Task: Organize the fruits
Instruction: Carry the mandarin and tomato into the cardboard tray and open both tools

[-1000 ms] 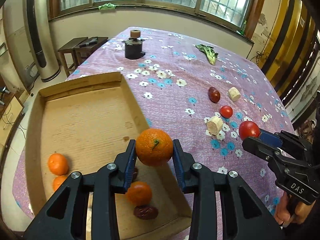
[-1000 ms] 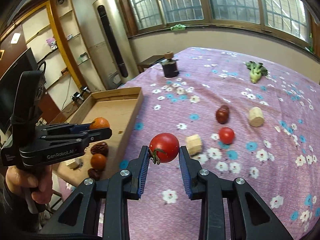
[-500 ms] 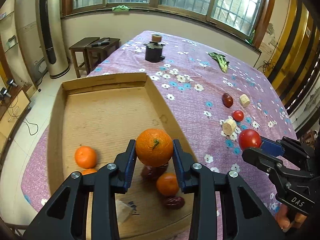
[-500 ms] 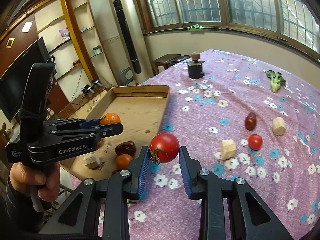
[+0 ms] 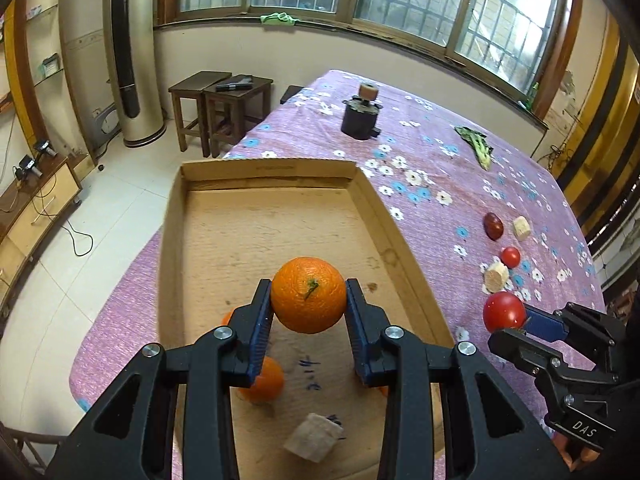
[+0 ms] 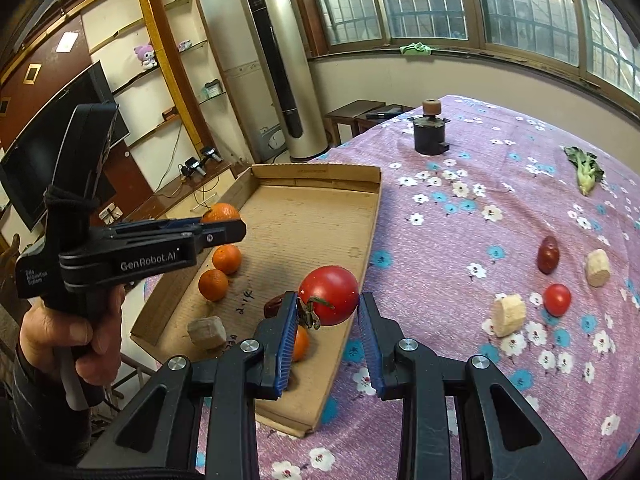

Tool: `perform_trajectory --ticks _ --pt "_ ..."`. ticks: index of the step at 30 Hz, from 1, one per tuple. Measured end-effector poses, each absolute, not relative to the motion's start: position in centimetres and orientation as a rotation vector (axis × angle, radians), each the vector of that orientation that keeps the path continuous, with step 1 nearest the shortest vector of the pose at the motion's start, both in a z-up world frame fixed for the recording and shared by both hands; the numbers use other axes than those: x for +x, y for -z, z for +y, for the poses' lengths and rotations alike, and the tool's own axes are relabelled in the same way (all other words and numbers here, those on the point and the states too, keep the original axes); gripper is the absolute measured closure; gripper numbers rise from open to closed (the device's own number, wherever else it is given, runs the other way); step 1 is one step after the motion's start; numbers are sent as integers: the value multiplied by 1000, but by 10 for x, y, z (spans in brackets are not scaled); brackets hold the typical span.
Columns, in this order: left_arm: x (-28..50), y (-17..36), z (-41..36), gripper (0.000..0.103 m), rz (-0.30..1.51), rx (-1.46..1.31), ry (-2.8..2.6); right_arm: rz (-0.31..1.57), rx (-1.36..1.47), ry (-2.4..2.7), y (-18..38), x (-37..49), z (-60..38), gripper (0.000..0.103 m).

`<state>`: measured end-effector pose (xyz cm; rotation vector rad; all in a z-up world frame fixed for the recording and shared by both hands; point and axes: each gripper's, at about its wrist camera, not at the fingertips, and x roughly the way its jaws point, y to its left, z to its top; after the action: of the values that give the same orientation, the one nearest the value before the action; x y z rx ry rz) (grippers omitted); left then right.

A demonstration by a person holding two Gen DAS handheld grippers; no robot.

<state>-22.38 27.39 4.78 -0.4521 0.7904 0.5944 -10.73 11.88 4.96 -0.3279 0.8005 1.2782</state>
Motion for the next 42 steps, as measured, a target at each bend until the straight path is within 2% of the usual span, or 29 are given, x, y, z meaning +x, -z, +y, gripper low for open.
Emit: perform_trajectory --ticks 18,31,34,36,39,42 --pt "-205 -21 328 70 879 -504 -672 892 -415 -1331 -14 -105 201 72" --pt "-183 6 322 69 1031 -438 -721 934 -544 -1323 15 -110 223 72" --pt "-185 5 322 57 1034 -461 -723 933 -542 -1315 13 -111 220 68" --pt "-187 4 321 56 1030 -461 -730 923 -540 -1310 11 -111 218 60" --pt "-193 -2 315 56 1008 -444 -744 901 -538 -1301 5 -111 212 57" --pt "-198 -10 309 44 975 -439 -768 879 -527 -1293 -3 -111 203 55"
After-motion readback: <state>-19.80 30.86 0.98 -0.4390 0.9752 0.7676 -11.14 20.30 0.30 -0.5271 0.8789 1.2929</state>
